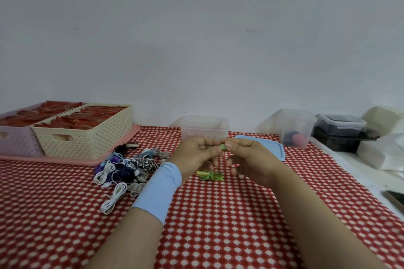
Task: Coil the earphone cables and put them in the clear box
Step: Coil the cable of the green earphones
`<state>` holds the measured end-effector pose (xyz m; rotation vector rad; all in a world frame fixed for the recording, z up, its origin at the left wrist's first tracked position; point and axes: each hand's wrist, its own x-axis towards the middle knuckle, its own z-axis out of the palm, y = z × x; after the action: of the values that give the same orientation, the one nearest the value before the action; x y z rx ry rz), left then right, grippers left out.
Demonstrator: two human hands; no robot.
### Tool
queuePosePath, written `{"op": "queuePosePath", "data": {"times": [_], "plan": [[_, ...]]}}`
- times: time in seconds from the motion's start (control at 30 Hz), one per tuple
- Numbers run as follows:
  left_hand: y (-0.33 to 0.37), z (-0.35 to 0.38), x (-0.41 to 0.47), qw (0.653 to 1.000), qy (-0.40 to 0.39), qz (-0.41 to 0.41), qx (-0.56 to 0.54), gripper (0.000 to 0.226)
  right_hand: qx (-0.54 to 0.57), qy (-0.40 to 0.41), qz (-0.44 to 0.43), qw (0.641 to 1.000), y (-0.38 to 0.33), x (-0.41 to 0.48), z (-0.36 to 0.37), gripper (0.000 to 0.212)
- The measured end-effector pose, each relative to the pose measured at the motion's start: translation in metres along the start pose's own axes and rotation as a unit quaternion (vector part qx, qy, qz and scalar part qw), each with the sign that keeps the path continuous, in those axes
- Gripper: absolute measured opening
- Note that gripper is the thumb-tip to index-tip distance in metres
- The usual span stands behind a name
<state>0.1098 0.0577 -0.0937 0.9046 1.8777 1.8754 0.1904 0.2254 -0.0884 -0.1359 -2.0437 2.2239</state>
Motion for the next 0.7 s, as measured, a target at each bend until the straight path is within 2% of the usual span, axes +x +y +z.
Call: {"op": "queuePosePath", "data": {"times": [0.2,0.33,0.47,0.57,0.7], "plan": [[0.003,-0.011,0.002,0.999,0.028,-0.012,0.029,0.014,-0.096,0.080,-0.036,0.991,0.004,0.004,0.015,0.017],[0.009,-0.024,0.003,0.996,0.085,0.005,0.020,0.018,-0.236,0.149,-0.094,0.955,0.009,0.012,0.016,0.015],[0.009,-0.035,0.001,0.994,0.098,0.020,0.033,0.033,-0.378,0.147,-0.104,0.908,0.015,0.019,0.015,0.015],[0.008,-0.042,-0.001,0.991,0.086,0.014,0.099,0.028,-0.452,0.137,-0.105,0.875,0.012,0.032,0.021,0.019],[0.007,-0.048,-0.003,0.984,0.080,-0.009,0.158,0.025,-0.496,0.079,-0.082,0.861,0.000,0.049,0.031,0.021]]}}
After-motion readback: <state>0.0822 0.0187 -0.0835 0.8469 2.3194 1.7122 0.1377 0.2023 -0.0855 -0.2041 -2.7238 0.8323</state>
